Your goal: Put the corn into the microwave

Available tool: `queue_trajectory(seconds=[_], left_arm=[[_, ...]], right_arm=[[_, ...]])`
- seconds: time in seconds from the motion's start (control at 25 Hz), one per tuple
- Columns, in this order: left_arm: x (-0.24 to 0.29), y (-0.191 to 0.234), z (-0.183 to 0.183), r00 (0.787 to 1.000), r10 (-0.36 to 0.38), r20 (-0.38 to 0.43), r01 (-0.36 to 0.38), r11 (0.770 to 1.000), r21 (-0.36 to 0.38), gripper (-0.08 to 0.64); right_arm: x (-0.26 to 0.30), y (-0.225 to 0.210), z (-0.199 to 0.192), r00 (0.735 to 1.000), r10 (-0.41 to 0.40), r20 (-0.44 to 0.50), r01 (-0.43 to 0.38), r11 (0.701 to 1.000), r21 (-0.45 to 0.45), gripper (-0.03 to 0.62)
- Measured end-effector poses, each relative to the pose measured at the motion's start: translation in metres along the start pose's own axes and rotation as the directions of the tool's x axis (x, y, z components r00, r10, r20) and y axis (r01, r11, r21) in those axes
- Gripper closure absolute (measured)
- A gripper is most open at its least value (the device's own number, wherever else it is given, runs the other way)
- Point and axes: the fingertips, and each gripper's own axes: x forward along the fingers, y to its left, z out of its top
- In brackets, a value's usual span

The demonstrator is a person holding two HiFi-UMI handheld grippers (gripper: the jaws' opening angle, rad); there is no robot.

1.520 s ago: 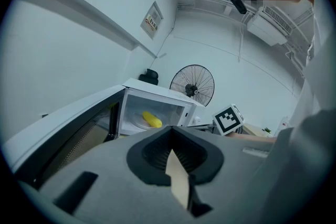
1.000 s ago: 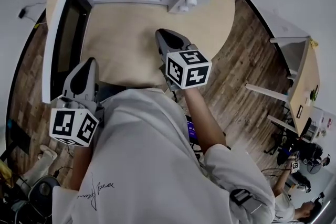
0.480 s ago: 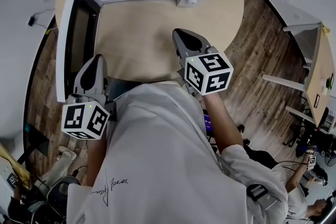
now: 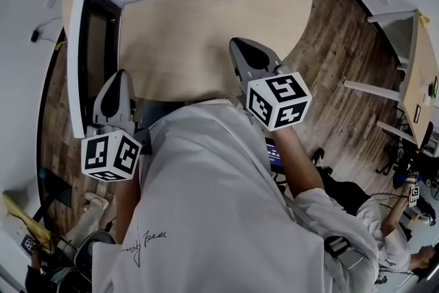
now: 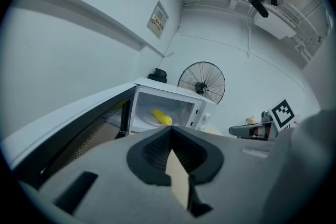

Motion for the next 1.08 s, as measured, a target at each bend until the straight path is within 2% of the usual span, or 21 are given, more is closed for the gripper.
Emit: queue_trajectory(seconds=[0.32, 0.52, 0.76, 0.92, 1.08], left_arm=[[-0.001, 0.006, -0.003, 1.0, 0.006, -0.02, -0.006, 1.0, -0.018, 0.569], [-0.004, 0.011, -0.004, 1.0, 0.006, -0.002, -0.006, 0.999, -0.037, 0.569], [-0.001, 0.009, -0.007, 1.0, -0.006, -0.013, 0.006, 0.999, -0.04, 0.569], [-0.001, 0.008, -0.006, 1.0, -0.008, -0.014, 0.008, 0.999, -0.037, 0.569], [-0.002, 0.01, -0.007, 1.0, -0.004, -0.017, 0.003, 0.999, -0.036, 0.569]], right_arm=[[0.0, 0.012, 0.007, 0.999, 0.036, -0.002, -0.036, 0.999, -0.033, 0.581], [0.001, 0.017, 0.015, 0.998, 0.067, 0.01, -0.067, 0.997, -0.027, 0.581], [0.001, 0.023, 0.014, 0.996, 0.089, -0.014, -0.09, 0.993, -0.071, 0.58], [0.0, 0.026, 0.012, 0.996, 0.083, -0.03, -0.086, 0.989, -0.118, 0.581], [0.003, 0.026, 0.011, 0.997, 0.076, -0.035, -0.079, 0.99, -0.117, 0.58]])
